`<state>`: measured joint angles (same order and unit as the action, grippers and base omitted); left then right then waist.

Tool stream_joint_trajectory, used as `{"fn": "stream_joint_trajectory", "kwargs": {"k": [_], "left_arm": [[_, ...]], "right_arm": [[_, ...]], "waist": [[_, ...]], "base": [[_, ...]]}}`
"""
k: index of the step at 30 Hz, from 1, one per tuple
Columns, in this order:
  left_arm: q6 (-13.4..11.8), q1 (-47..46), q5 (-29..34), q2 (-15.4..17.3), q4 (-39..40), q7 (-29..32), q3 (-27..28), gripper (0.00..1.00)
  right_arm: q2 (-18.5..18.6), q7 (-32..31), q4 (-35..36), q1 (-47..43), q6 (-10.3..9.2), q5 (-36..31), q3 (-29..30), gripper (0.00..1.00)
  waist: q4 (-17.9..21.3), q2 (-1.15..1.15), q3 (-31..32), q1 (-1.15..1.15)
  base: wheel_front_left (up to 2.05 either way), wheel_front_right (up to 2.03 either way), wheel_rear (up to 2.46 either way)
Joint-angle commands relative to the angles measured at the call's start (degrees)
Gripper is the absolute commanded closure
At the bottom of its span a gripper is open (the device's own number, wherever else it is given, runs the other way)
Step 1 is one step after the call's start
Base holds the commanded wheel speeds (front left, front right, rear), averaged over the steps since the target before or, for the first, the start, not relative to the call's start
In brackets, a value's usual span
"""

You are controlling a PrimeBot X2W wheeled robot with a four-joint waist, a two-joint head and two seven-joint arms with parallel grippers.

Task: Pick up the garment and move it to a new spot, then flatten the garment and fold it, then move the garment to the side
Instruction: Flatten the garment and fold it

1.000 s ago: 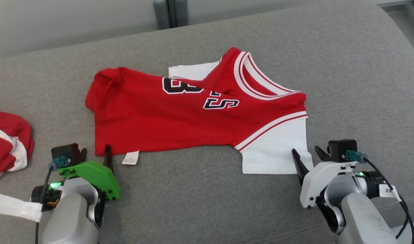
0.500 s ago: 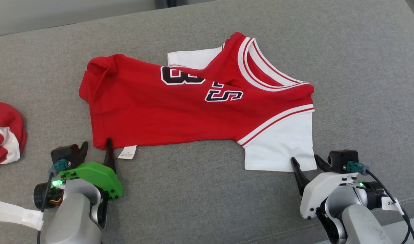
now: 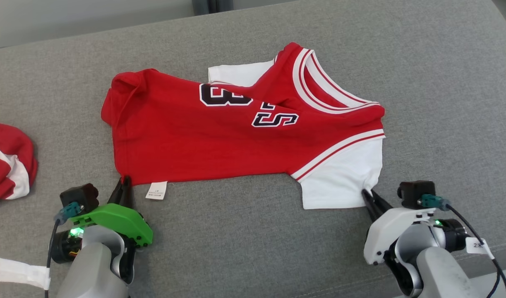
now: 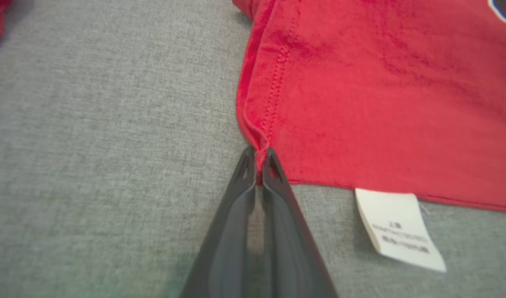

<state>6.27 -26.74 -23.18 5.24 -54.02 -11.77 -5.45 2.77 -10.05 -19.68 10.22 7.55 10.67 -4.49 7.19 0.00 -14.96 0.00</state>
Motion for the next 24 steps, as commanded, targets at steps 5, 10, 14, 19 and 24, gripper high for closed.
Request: {"fn": "stream_joint_trajectory", "kwargs": {"k": [5,10,14,19,24], "left_arm": [[1.2,0.6,-6.2,-1.6,6.9,-1.1,0.5,1.00],[1.2,1.1,-14.2,-1.3,22.5,2.2,-1.1,1.00],[1.2,0.7,-20.6,0.3,36.6,8.2,-2.0,1.00],[0.3,-3.2,-30.3,0.4,49.3,17.5,-0.2,1.00],[-2.7,-8.1,-33.7,0.7,55.2,23.5,0.1,1.00]], "right_arm": [[0.2,3.5,8.2,1.0,-0.11,1.5,3.3,1.00],[0.2,2.9,18.3,3.2,-0.11,1.3,4.5,1.00],[0.2,1.7,25.0,7.0,-0.11,2.2,4.8,1.00],[1.6,-0.8,29.0,14.3,-0.11,0.6,4.4,1.00],[2.5,-2.8,30.1,21.7,-0.09,1.2,3.6,1.00]], "waist": [[-0.2,0.00,2.1,0.00],[-0.4,0.00,3.9,0.00],[-0.5,0.00,5.2,0.00],[-0.1,0.00,5.9,0.00],[0.0,0.00,5.1,0.00]], "base": [[0.00,0.00,0.00],[0.00,0.00,0.00],[0.00,0.00,0.00],[0.00,0.00,0.00],[0.00,0.00,0.00]]}}
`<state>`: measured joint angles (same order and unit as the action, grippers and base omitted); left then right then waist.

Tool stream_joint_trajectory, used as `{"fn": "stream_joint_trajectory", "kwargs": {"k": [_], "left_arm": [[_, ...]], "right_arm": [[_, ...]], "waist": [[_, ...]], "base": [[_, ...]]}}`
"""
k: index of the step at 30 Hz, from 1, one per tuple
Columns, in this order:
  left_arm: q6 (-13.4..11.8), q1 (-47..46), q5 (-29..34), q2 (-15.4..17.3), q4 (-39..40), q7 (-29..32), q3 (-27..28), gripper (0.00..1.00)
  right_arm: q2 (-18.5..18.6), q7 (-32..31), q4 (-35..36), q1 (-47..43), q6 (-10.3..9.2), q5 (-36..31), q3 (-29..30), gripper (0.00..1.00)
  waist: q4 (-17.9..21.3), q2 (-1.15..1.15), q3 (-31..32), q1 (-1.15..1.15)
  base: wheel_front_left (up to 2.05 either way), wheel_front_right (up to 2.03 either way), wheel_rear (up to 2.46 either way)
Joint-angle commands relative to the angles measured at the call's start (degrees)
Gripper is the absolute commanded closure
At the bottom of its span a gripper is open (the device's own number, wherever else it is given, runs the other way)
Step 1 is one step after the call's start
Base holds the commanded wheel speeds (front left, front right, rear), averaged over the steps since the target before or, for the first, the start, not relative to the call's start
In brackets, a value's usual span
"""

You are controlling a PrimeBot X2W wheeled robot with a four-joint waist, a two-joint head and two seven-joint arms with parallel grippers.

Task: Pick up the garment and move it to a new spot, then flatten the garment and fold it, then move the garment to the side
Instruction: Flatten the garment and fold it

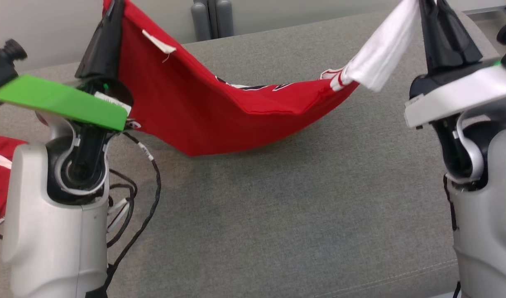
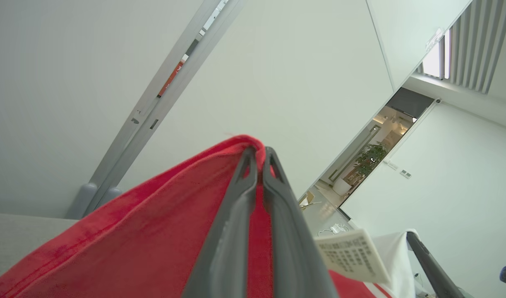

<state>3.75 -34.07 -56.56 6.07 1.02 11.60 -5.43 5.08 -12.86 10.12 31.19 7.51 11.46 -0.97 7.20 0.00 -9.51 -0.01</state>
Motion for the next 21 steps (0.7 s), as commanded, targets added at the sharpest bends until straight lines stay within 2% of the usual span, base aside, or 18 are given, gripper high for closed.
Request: {"fn": "stream_joint_trajectory", "kwargs": {"k": [1,6,10,15,18,21], "left_arm": [[-1.0,-2.1,-1.6,-0.5,1.0,1.1,0.2,1.00],[-4.2,-8.5,-5.5,-1.4,1.9,4.0,0.6,1.00],[-5.8,-15.3,-4.9,-1.0,-2.4,3.8,1.7,1.00],[-2.1,-24.2,-0.3,1.1,-12.8,-2.9,2.9,1.00],[0.6,-30.7,2.9,1.9,-18.5,-9.8,3.4,1.00],[2.4,-36.1,3.0,0.9,-22.3,-16.0,4.1,1.00]], "right_arm": [[0.8,-0.4,0.4,2.5,-0.05,0.6,0.3,1.00],[2.3,-1.4,-2.3,11.4,-0.04,1.6,2.2,1.00],[3.4,-2.0,-10.8,20.9,-0.04,2.6,2.5,1.00],[3.3,4.4,-27.2,33.5,-0.03,3.3,-2.2,1.00],[1.7,12.0,-36.5,41.5,-0.05,3.8,-1.7,1.00],[0.5,22.0,-41.9,48.2,-0.04,3.4,0.4,1.00]], "waist": [[-0.1,0.00,-0.9,0.01],[0.0,0.00,-4.5,0.01],[0.6,0.00,-9.4,0.01],[2.0,0.00,-15.6,0.01],[2.6,0.00,-17.6,0.01],[2.5,0.00,-18.6,0.01]], "base": [[0.00,0.00,0.00],[0.00,0.00,0.00],[0.00,0.00,0.00],[0.00,0.00,0.00],[0.00,0.00,0.00],[0.00,0.00,0.00]]}}
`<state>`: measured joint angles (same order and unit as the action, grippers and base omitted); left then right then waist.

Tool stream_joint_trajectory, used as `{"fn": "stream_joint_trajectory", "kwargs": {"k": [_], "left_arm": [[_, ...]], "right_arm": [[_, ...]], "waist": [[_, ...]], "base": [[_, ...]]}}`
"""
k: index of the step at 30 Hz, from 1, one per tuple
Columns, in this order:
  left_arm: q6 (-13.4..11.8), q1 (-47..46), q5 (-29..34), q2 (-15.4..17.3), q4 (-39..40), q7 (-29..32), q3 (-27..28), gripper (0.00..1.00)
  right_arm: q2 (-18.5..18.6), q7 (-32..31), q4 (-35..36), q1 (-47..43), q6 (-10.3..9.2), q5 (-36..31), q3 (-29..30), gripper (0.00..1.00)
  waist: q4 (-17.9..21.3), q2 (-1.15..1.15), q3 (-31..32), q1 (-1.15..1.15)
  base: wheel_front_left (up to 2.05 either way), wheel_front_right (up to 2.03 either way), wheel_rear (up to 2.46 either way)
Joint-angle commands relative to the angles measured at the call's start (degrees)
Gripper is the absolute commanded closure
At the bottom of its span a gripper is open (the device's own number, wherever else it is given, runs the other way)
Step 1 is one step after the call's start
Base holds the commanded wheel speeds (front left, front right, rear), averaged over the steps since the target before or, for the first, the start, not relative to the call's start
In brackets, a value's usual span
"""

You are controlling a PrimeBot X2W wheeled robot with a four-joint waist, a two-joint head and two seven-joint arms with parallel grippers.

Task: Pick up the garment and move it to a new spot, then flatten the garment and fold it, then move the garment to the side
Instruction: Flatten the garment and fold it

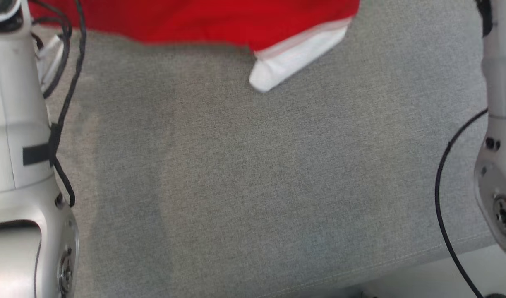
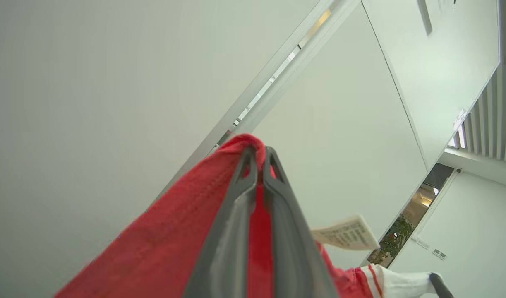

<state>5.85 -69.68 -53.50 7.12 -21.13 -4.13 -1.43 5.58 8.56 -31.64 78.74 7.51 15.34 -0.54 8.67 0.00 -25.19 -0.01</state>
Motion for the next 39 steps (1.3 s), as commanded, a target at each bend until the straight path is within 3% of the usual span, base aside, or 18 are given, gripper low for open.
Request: {"fn": "stream_joint_trajectory", "kwargs": {"k": [1,5,9,16,26,31,39], "left_arm": [[0.9,-2.4,-0.6,-0.4,-1.0,-2.5,0.2,1.00],[1.7,-7.1,-2.2,-0.1,-1.2,-8.1,-1.0,1.00],[1.6,-5.0,-6.3,2.2,3.3,-10.4,-3.1,1.00],[1.7,8.7,-7.2,4.1,-1.6,-11.0,-7.7,1.00],[1.7,27.8,-9.6,2.5,-5.8,-11.0,-12.8,1.00],[1.7,38.1,-11.2,4.3,-4.9,-11.0,-15.9,1.00],[1.6,52.8,-10.5,6.0,-4.3,-11.0,-20.3,1.00]], "right_arm": [[-0.1,3.4,-1.7,2.5,-0.05,-0.8,0.6,1.00],[0.9,6.6,-2.7,8.3,-0.05,-2.5,2.3,1.00],[1.9,6.6,4.4,6.9,-0.06,-2.7,4.2,1.00],[3.7,6.6,3.6,-6.4,-0.05,-1.1,-2.7,1.00],[7.5,5.4,-4.3,-28.7,-0.07,9.5,-12.5,1.00],[9.9,2.0,-4.8,-37.7,-0.07,10.5,-11.3,1.00],[8.4,-6.8,-1.5,-49.9,-0.07,9.6,-5.0,1.00]], "waist": [[0.8,0.00,-3.0,0.01],[0.1,0.00,-3.6,0.01],[0.0,0.00,-5.0,0.01],[0.1,0.00,-5.5,0.01],[-1.0,0.00,-0.9,0.01],[-1.8,0.00,3.8,0.01],[-4.3,0.00,10.4,0.01]], "base": [[0.00,0.00,0.00],[0.00,0.00,0.00],[0.00,0.00,0.00],[0.00,0.00,0.00],[0.00,0.00,0.00],[0.00,0.00,0.00],[0.00,0.00,0.00]]}}
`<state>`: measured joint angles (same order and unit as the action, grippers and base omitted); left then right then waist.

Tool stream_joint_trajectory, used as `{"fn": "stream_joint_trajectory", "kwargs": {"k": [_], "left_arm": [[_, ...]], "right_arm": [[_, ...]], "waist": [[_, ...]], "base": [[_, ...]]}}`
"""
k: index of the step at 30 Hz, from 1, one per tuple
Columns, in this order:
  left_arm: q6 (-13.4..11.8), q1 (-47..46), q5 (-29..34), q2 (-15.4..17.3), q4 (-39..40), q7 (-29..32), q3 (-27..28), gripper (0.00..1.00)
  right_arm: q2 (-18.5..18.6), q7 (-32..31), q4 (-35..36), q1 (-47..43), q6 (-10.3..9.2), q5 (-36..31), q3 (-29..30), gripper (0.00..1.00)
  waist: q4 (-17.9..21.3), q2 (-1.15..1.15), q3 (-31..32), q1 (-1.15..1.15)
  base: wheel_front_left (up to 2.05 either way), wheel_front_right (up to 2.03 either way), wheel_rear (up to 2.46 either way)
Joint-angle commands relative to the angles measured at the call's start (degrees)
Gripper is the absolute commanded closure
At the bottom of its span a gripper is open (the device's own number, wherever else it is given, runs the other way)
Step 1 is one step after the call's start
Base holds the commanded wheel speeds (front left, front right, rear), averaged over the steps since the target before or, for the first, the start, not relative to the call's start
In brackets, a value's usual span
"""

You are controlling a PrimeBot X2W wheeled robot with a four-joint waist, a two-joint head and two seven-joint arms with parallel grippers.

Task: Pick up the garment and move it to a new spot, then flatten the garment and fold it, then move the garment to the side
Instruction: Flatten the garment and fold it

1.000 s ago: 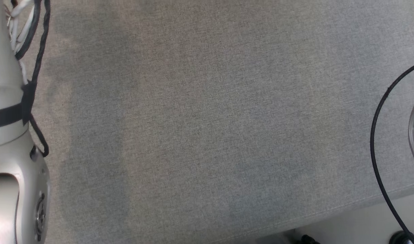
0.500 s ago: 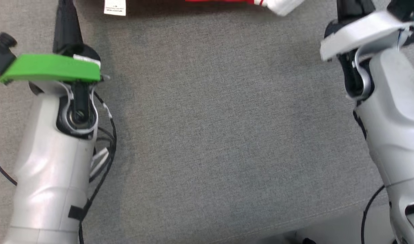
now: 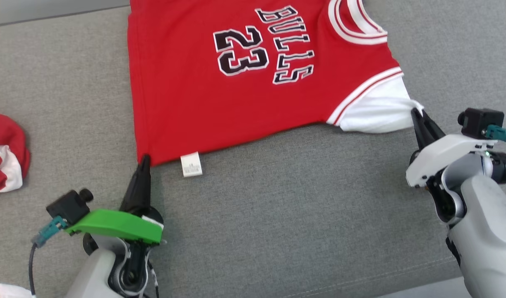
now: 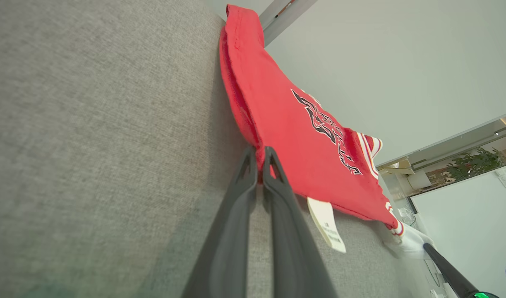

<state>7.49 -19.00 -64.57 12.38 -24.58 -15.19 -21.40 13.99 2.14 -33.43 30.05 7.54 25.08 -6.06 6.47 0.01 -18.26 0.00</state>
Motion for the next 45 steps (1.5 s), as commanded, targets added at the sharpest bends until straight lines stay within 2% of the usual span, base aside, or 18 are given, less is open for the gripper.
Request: {"fn": "stream_joint_trajectory", "kwargs": {"k": [1,5,8,16,21,25,34,40,45], "left_arm": [[-0.1,3.6,1.1,0.7,-0.8,0.1,-0.8,1.00],[-0.1,8.1,1.6,-0.1,-0.1,0.1,-1.6,1.00],[-0.1,11.0,2.5,0.6,0.0,0.1,-2.4,1.00],[-0.5,14.3,6.4,1.6,-0.9,0.1,-4.2,1.00],[-1.5,14.2,7.7,1.9,-0.2,0.1,-4.2,1.00],[-2.3,14.5,8.5,2.4,0.5,0.3,-4.3,1.00],[-6.2,15.7,10.0,5.4,3.8,3.0,-4.8,1.00],[-7.5,14.6,8.7,5.6,9.5,3.2,-3.1,1.00],[-8.1,11.1,8.1,5.4,13.3,6.9,-3.7,1.00]], "right_arm": [[-0.3,-1.7,1.2,-3.0,-0.10,-1.2,1.7,1.00],[-2.3,-6.9,5.7,-8.7,-0.10,-4.4,6.5,1.00],[-4.5,-11.4,10.3,-13.2,-0.10,-7.5,9.7,1.00],[-9.0,-28.3,26.9,-25.3,-0.11,-13.4,16.1,1.00],[-10.6,-39.9,37.2,-32.0,-0.10,-13.0,16.5,1.00],[-10.9,-46.4,42.9,-35.3,-0.10,-11.7,15.9,1.00],[-11.0,-49.9,47.0,-37.2,-0.10,-10.4,16.4,1.00],[-11.0,-46.3,47.9,-33.2,-0.10,-9.5,14.7,1.00],[-9.7,-44.2,47.6,-27.4,-0.10,-11.7,12.2,1.00]], "waist": [[-2.5,-0.01,4.1,0.00],[-3.7,-0.01,6.5,0.00],[-4.3,-0.01,7.8,0.00],[-5.8,-0.01,9.5,0.00],[-6.0,-0.01,9.7,0.00],[-5.5,-0.01,9.7,0.00],[-4.7,-0.01,9.0,0.00],[-4.5,-0.01,8.5,0.00],[-4.5,-0.01,8.4,0.00]], "base": [[0.00,0.00,0.00],[0.00,0.00,0.00],[0.00,0.00,0.00],[0.00,0.00,0.00],[0.00,0.00,0.00],[0.00,0.00,0.00],[0.00,0.00,0.00],[0.00,0.00,0.00],[0.00,0.00,0.00]]}}
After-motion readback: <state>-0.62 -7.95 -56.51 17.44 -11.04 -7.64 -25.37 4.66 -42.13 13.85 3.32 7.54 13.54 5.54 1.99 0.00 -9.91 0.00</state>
